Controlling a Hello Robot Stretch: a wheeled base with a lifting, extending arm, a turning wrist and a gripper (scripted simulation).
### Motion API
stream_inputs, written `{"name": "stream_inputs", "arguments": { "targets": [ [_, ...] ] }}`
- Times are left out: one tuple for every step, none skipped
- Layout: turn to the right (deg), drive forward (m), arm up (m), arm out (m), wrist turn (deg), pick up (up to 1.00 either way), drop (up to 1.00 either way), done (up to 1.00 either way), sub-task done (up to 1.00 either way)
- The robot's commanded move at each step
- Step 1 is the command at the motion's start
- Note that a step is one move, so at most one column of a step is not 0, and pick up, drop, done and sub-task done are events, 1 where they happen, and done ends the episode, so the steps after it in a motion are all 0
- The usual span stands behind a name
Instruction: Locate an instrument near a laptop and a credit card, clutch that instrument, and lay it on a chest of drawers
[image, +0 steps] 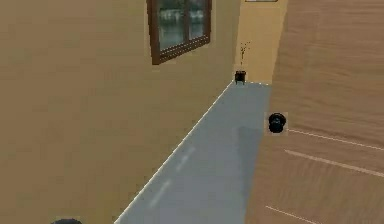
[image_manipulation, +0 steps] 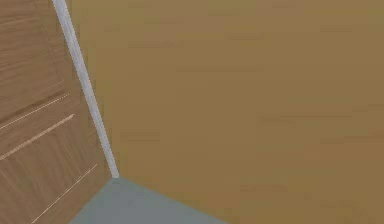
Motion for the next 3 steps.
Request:
{"name": "stream_inputs", "arguments": {
  "targets": [
    [-3.0,0.0,0.0,0.0,0.0,0.0,0.0,0.0,0.0],
    [45.0,0.0,0.0,0.0,0.0,0.0,0.0,0.0,0.0],
    [27.0,0.0,0.0,0.0,0.0,0.0,0.0,0.0,0.0]
  ]
}}
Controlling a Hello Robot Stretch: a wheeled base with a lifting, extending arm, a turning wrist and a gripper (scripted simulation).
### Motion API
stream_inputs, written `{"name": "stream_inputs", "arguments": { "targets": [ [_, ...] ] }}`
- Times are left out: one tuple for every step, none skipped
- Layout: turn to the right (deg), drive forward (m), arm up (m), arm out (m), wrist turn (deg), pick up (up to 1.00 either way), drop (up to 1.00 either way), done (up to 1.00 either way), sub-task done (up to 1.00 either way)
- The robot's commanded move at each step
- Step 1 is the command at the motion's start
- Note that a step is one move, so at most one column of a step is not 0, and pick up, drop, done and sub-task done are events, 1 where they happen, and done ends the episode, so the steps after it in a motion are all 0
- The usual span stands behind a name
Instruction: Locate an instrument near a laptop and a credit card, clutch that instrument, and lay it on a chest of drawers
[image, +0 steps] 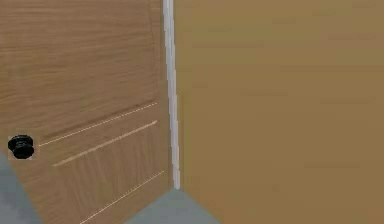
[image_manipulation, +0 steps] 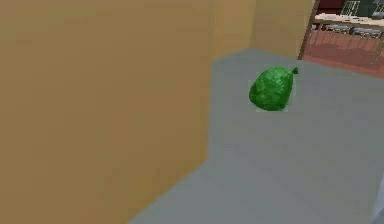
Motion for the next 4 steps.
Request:
{"name": "stream_inputs", "arguments": {
  "targets": [
    [0.0,0.2,0.0,0.0,0.0,0.0,0.0,0.0,0.0],
    [-45.0,0.0,0.0,0.0,0.0,0.0,0.0,0.0,0.0],
    [-42.0,0.0,0.0,0.0,0.0,0.0,0.0,0.0,0.0],
    [-3.0,0.0,0.0,0.0,0.0,0.0,0.0,0.0,0.0]
  ]
}}
